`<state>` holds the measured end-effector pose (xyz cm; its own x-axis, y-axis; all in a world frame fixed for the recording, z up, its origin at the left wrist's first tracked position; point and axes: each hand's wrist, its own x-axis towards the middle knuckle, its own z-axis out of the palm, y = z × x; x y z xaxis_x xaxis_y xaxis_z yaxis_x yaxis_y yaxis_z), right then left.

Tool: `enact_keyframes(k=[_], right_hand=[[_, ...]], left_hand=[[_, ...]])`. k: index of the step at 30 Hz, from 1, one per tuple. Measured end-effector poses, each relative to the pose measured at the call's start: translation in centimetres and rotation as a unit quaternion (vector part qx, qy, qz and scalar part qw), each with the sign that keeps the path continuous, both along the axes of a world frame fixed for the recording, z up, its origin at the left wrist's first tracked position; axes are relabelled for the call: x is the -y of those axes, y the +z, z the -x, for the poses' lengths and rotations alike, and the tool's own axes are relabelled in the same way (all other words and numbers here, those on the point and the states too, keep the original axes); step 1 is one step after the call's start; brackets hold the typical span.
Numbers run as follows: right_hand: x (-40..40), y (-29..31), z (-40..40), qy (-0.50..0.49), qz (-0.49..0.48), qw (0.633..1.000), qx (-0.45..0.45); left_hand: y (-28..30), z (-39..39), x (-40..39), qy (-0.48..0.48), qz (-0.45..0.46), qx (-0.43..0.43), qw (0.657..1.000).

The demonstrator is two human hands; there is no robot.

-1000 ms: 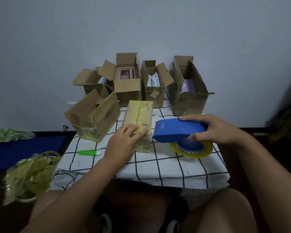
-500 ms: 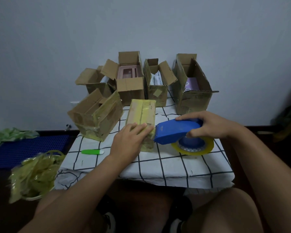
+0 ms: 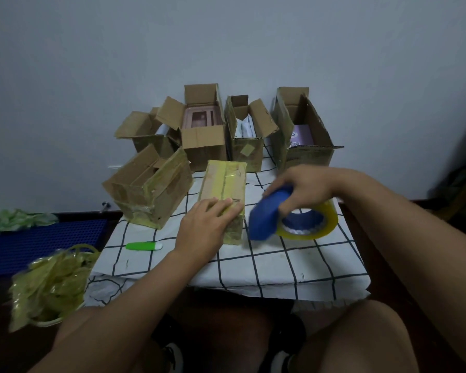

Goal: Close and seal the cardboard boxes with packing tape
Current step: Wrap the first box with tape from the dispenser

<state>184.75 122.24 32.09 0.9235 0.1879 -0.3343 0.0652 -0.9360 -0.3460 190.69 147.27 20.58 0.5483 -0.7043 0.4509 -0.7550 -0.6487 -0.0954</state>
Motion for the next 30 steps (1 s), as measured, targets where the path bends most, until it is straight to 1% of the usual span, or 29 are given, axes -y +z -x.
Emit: enact_keyframes(k=[1, 3, 6, 9, 11, 13, 15, 16, 19, 22, 25, 27, 30], right_hand=[[-0.4, -0.9, 0.1, 0.01, 0.03, 0.999, -0.015], [-0.3, -2.0, 0.6, -0.018, 0.023, 1.0, 0.002], [1.3, -1.8, 1.7, -0.104, -0.014, 0.992, 0.071], [1.8, -2.6, 2.7, -0.191, -0.041, 0.966, 0.168], [0.6, -4.2, 2.9, -0.265, -0.098, 0.93, 0.235], [-0.8, -6.2, 2.7, -0.341, -0.18, 0.876, 0.29], [-2.1, -8.0, 2.4, -0.389, -0.241, 0.831, 0.317], [-2.7, -9.0, 2.3, -0.404, -0.252, 0.819, 0.322], [-4.2, -11.0, 2.2, -0.433, -0.243, 0.804, 0.327], [-4.7, -11.9, 2.4, -0.45, -0.245, 0.791, 0.335], [-5.0, -12.0, 2.5, -0.447, -0.242, 0.794, 0.334], [-5.1, -11.9, 2.5, -0.446, -0.234, 0.797, 0.334], [-4.9, -12.0, 2.6, -0.448, -0.233, 0.795, 0.336]], left_hand=[[0.1, 0.1, 0.0, -0.001, -0.001, 0.002, 1.0], [0.0, 0.1, -0.3, -0.006, 0.001, 0.006, 1.0], [-0.2, -0.4, -0.8, -0.015, 0.023, 0.007, 1.0], [-0.3, -0.3, -0.3, -0.02, 0.024, 0.009, 0.999], [-0.5, 0.0, 0.3, -0.008, 0.01, 0.008, 1.0], [-0.9, 0.3, 0.6, 0.014, 0.009, 0.0, 1.0], [-0.9, 0.7, 0.6, 0.025, 0.014, -0.01, 1.0], [-0.8, 0.8, 0.6, 0.026, 0.013, -0.015, 0.999], [0.4, 1.3, 0.7, 0.033, -0.009, -0.046, 0.998], [2.4, 0.9, 0.8, 0.029, -0.012, -0.119, 0.992], [4.0, -0.6, 1.3, 0.024, -0.032, -0.189, 0.981], [4.5, -1.4, 1.7, 0.006, -0.032, -0.202, 0.979], [4.1, -1.8, 1.9, -0.023, -0.034, -0.176, 0.983]])
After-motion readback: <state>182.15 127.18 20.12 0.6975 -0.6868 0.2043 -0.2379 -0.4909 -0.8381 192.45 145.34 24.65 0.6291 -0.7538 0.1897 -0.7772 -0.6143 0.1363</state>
